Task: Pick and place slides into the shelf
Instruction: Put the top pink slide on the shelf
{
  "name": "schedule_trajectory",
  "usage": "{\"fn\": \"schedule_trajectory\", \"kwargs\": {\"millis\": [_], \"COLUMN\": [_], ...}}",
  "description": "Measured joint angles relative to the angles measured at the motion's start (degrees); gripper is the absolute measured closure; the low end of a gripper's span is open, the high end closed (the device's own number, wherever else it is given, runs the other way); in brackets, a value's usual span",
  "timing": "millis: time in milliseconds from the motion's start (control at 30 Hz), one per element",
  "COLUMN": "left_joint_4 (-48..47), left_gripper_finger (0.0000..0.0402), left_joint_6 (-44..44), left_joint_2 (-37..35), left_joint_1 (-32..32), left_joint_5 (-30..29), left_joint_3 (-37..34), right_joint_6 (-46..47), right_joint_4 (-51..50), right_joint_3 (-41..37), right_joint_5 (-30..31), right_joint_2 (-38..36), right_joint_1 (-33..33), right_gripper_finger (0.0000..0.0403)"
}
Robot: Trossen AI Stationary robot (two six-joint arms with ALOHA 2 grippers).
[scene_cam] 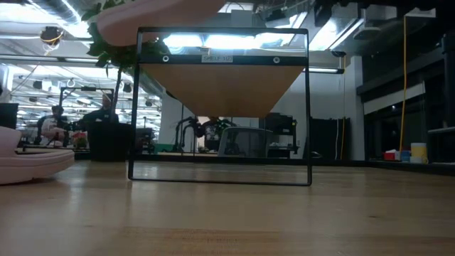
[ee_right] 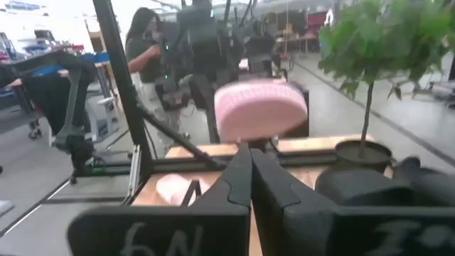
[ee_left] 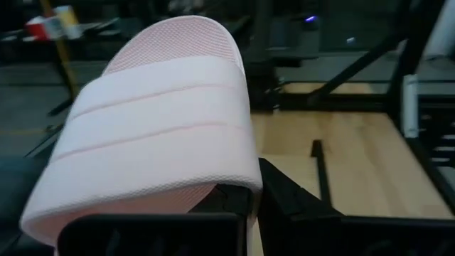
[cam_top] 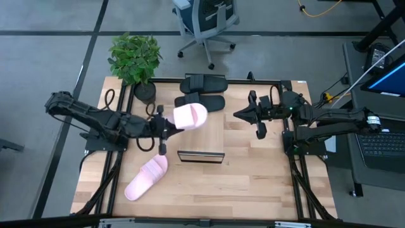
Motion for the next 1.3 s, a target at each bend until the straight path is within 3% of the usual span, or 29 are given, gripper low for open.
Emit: {"fn": "schedule_trajectory", "kwargs": {"millis": [267, 400, 567, 767, 1300], "left_joint_4": [0.98, 1.06, 2.78, 12.23, 12.69], "left_gripper_finger": [0.0398, 0.0398, 0.0398, 0.0398, 0.0398], "left_joint_6": [1.85, 1.92, 2.85, 3.34, 5.52], "left_joint_2": [-0.01, -0.01, 3.01, 8.8, 13.56], "left_joint_1": [5.61, 8.47, 12.71, 16.55, 19.37], "left_joint_5": [16.18, 18.34, 25.94, 35.92, 43.46], "left_joint_3": [0.0, 0.0, 0.0, 0.0, 0.0], "right_joint_6": [-3.33, -1.64, -1.18, -1.93, -4.29], "right_joint_4": [-2.89, -6.96, -12.32, -14.92, -15.59], "right_joint_3": [0.01, 0.01, -0.01, -0.01, -0.03], "right_joint_5": [-2.08, -1.78, 4.4, 10.68, 11.21], "right_joint_2": [-0.78, -3.98, -8.33, -10.89, -11.28], "right_joint_1": [1.86, 3.2, 6.65, 8.93, 9.27], "right_gripper_finger": [0.0398, 0.0399, 0.0399, 0.0399, 0.0399]}}
